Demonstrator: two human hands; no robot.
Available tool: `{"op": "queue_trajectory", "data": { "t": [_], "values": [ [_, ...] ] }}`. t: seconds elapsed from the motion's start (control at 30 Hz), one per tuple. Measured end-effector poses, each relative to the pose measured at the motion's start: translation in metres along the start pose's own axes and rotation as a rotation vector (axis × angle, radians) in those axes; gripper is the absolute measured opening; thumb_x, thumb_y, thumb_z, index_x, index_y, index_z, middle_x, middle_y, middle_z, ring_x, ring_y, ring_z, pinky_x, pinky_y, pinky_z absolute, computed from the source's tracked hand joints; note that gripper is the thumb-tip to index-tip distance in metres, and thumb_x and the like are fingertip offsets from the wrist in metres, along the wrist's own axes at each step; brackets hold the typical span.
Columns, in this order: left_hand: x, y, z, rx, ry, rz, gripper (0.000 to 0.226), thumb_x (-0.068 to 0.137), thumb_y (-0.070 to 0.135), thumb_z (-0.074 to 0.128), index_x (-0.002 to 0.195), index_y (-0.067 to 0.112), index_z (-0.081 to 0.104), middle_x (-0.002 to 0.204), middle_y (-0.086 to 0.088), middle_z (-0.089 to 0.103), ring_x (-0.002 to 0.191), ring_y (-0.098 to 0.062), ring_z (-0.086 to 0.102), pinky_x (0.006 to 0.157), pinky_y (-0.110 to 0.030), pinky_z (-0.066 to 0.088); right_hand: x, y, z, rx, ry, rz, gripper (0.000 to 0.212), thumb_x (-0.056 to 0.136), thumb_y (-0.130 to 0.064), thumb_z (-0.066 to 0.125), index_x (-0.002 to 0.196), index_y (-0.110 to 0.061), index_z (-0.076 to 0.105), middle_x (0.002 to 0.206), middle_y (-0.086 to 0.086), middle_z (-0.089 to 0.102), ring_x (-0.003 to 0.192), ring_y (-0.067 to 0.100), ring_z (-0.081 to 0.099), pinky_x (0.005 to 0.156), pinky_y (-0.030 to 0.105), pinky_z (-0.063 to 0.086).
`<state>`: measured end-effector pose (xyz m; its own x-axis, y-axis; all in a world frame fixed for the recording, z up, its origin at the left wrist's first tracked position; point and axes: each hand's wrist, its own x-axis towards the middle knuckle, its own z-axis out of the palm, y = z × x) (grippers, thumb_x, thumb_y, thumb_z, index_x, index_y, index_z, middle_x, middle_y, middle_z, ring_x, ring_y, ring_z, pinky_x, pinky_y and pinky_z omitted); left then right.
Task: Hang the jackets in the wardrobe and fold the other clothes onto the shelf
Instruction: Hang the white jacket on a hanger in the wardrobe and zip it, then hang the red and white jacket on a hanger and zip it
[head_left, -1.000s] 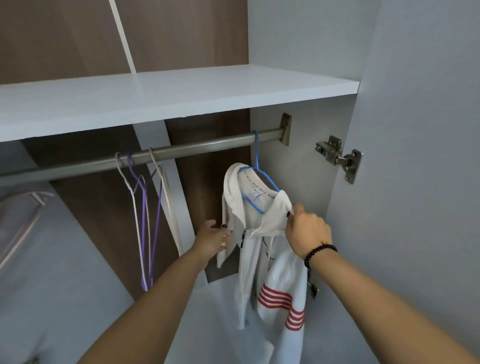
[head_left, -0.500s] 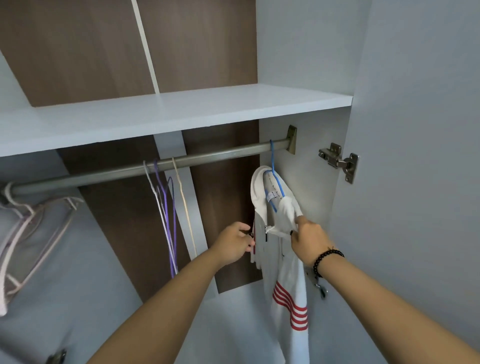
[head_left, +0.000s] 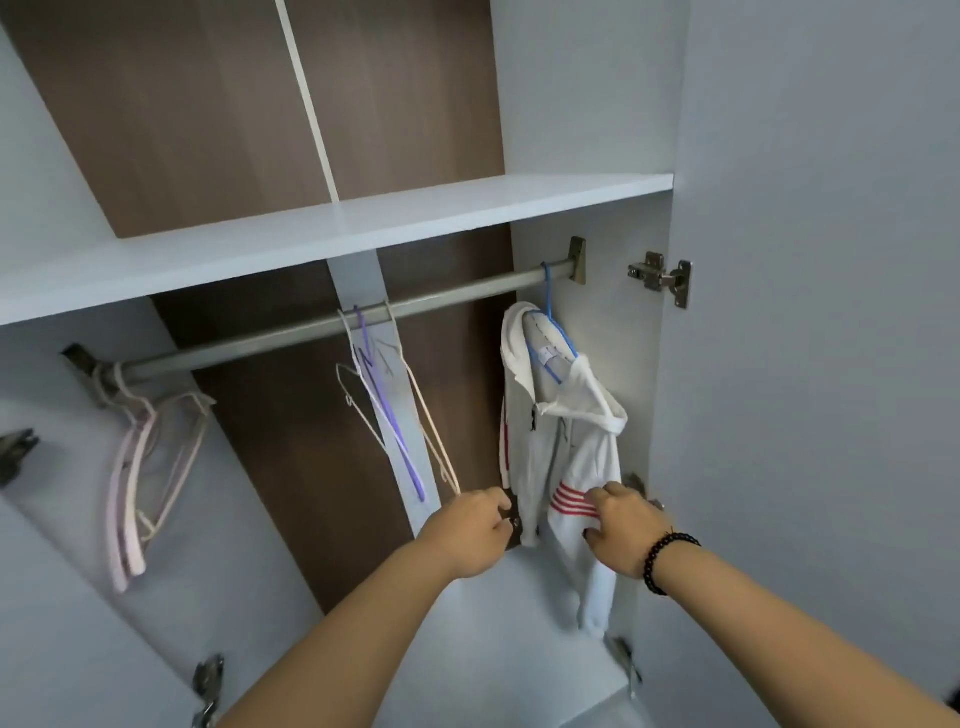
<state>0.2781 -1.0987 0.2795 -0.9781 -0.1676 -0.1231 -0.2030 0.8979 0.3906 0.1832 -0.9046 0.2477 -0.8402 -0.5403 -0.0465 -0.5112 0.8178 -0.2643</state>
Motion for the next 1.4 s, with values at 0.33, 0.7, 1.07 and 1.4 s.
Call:
{"op": "queue_trajectory", "data": {
  "t": [0.33, 0.7, 1.07, 1.4],
  "values": [
    [-0.119, 0.019, 0.067, 0.005, -0.217, 0.138, 0.034, 0.098, 0.029, 0.043, 0.131, 0.021, 0.051, 0.131, -0.002, 0.058, 0.114, -0.024, 0.056, 0.097, -0.037, 0.047, -0.178, -0.011, 0.042, 0.165, -0.149, 0.208, 0.052, 0.095, -0.031, 0.050, 0.142, -0.016, 0.036, 0.139, 0.002, 0.037, 0.122, 0.021, 0.048, 0.100, 0.031, 0.043],
    [-0.173, 0.108, 0.125, 0.122, -0.346, 0.406, 0.038, 0.098, 0.029, 0.042, 0.135, 0.020, 0.046, 0.127, 0.003, 0.058, 0.115, -0.021, 0.052, 0.094, -0.036, 0.046, -0.336, 0.048, 0.048, 0.234, -0.097, 0.489, 0.041, 0.097, -0.029, 0.048, 0.136, -0.019, 0.044, 0.138, 0.000, 0.041, 0.121, 0.020, 0.051, 0.099, 0.026, 0.042],
    [-0.189, 0.268, 0.199, 0.121, -0.471, 0.588, 0.040, 0.096, 0.025, 0.044, 0.136, 0.018, 0.046, 0.125, 0.000, 0.060, 0.116, -0.022, 0.054, 0.095, -0.036, 0.047, -0.464, 0.160, 0.024, 0.352, -0.051, 0.689, 0.046, 0.093, -0.036, 0.055, 0.136, -0.021, 0.045, 0.137, -0.002, 0.045, 0.120, 0.016, 0.052, 0.099, 0.025, 0.043],
    [-0.222, 0.443, 0.291, 0.006, -0.574, 0.653, 0.043, 0.095, 0.034, 0.048, 0.137, 0.026, 0.042, 0.110, 0.011, 0.058, 0.101, -0.013, 0.057, 0.091, -0.031, 0.048, -0.585, 0.293, -0.010, 0.440, 0.002, 0.819, 0.040, 0.089, -0.032, 0.058, 0.126, -0.019, 0.055, 0.124, -0.002, 0.055, 0.108, 0.013, 0.055, 0.094, 0.024, 0.044]
  ]
}}
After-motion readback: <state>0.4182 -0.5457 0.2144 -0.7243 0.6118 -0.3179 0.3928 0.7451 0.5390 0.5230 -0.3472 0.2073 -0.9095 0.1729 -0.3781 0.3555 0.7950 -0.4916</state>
